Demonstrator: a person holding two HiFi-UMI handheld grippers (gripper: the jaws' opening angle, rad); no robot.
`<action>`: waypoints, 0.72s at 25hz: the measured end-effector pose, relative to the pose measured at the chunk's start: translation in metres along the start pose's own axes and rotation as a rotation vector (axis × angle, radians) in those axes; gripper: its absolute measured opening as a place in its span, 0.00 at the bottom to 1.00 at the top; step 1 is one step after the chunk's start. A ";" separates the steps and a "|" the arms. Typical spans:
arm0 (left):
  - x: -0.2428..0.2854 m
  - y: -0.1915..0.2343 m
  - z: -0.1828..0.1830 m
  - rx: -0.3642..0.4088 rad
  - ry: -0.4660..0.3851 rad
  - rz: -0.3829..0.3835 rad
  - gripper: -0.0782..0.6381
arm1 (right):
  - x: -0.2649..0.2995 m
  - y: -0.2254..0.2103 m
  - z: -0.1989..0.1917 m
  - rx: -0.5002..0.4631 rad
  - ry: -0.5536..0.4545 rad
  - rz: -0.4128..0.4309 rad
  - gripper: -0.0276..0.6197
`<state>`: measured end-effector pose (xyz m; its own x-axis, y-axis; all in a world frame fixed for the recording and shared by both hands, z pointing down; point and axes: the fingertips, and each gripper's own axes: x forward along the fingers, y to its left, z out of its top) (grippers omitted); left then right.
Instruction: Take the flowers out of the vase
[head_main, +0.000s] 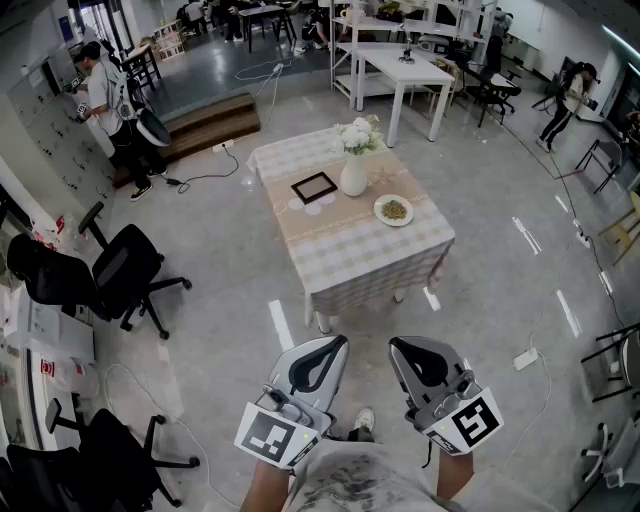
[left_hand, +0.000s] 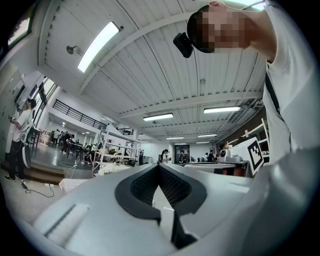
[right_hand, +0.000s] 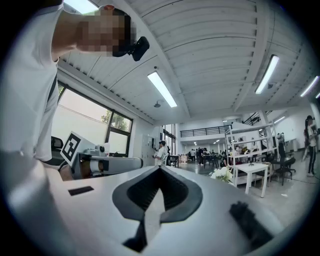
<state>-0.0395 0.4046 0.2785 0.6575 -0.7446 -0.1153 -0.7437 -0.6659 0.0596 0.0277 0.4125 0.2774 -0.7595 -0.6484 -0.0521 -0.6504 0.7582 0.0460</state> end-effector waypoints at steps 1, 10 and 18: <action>0.001 -0.002 0.000 0.000 0.000 0.000 0.12 | -0.001 -0.001 0.000 0.000 0.001 -0.001 0.07; 0.007 -0.013 -0.008 -0.009 0.023 0.002 0.12 | -0.003 -0.004 -0.005 -0.019 0.030 0.021 0.07; 0.016 -0.026 -0.009 -0.006 0.026 0.025 0.12 | -0.025 -0.015 -0.001 -0.030 -0.003 0.010 0.07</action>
<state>-0.0086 0.4092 0.2844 0.6416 -0.7620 -0.0881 -0.7593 -0.6472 0.0678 0.0569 0.4173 0.2794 -0.7659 -0.6407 -0.0543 -0.6429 0.7621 0.0767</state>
